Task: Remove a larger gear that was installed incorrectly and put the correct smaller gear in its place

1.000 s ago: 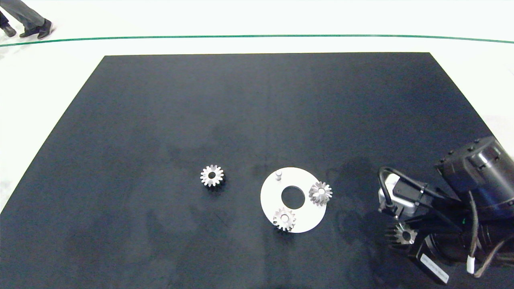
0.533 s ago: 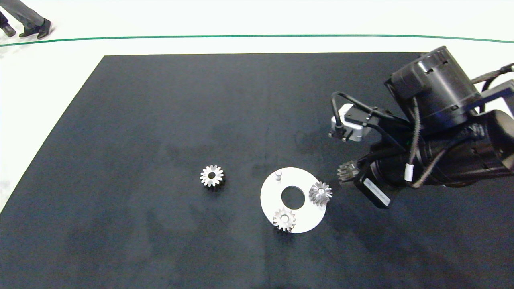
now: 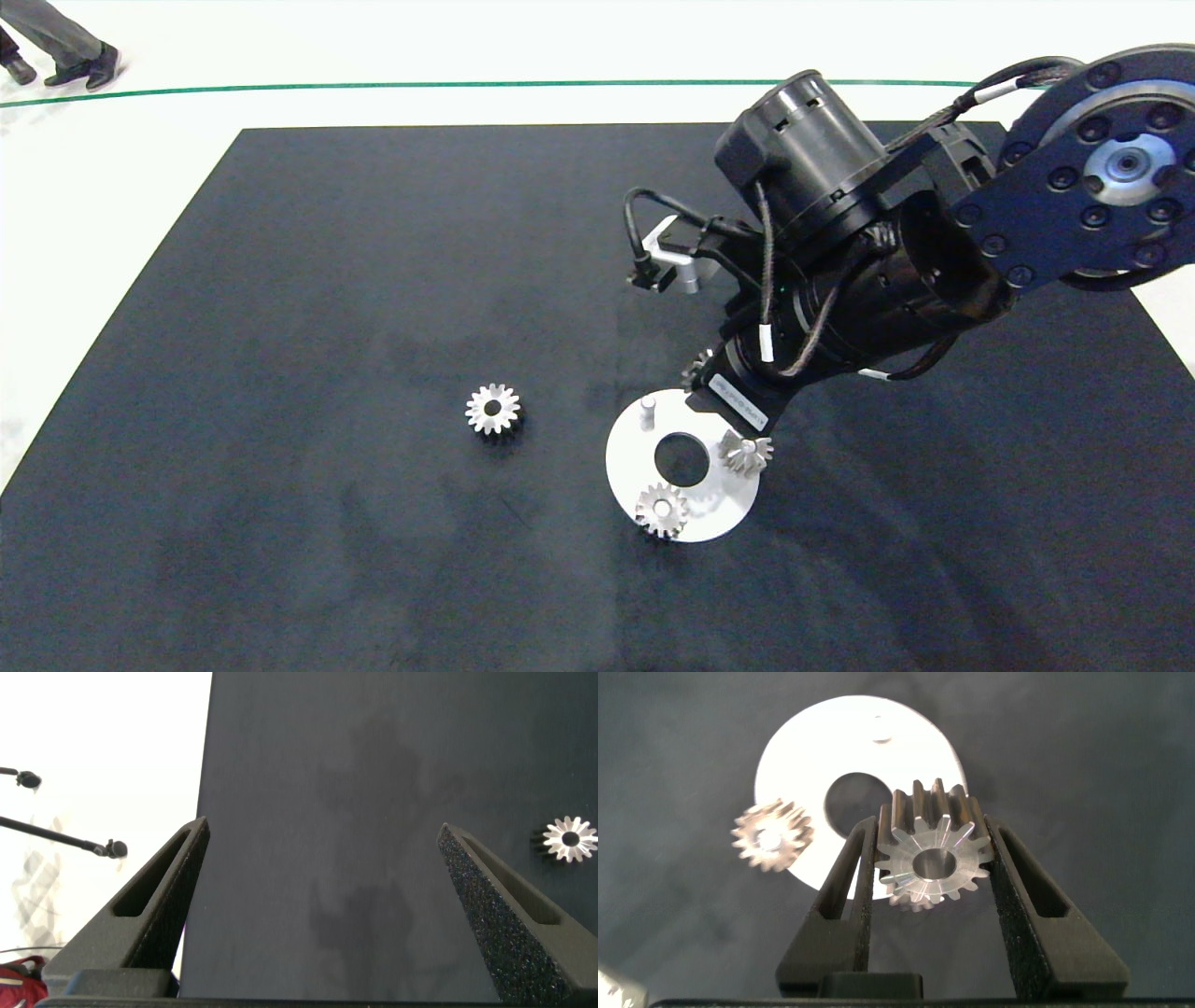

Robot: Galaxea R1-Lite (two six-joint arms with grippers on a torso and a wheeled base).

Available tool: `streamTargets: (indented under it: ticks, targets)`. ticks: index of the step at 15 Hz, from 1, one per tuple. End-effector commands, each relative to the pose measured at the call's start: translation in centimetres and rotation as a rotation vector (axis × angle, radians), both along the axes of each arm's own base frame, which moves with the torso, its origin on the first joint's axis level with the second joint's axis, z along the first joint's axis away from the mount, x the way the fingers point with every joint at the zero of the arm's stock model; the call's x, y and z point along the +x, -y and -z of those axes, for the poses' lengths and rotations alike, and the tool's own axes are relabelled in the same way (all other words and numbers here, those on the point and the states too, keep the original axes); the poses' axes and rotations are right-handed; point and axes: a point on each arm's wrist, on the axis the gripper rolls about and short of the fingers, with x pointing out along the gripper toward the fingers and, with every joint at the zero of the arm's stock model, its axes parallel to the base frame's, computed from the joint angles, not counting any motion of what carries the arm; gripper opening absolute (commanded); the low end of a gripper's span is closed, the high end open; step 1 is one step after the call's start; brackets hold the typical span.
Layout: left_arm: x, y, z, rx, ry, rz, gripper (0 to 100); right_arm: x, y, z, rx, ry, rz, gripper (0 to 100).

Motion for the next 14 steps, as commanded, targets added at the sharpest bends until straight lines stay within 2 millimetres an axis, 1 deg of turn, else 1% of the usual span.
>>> streamTargets:
  ticks: [1,4,6,8,9,11,14]
  targets:
    - [0.0,0.0,0.0,0.002,-0.004,-0.003,100,0.8,-1.9,1.8,-0.053,-0.054,-0.019,7]
    - [0.0,0.0,0.0,0.002,-0.002,-0.003,100,1.7,-2.6,3.6,-0.091,-0.094,-0.018,7]
    - [0.0,0.0,0.0,0.002,-0.001,-0.004,100,2.0,-3.0,4.3,-0.102,-0.106,-0.016,7]
    - [0.0,0.0,0.0,0.002,-0.002,-0.004,100,1.8,-2.9,4.1,-0.087,-0.107,-0.006,7]
    - [0.1,0.0,0.0,0.002,-0.004,-0.004,100,1.4,-2.9,3.7,-0.070,-0.109,0.007,7]
    - [0.1,0.0,0.1,0.002,-0.005,-0.003,100,0.8,-2.0,2.7,-0.067,-0.117,0.019,7]
    - [0.0,0.0,0.1,0.004,-0.007,-0.002,100,1.0,-2.1,2.9,-0.059,-0.118,0.022,7]
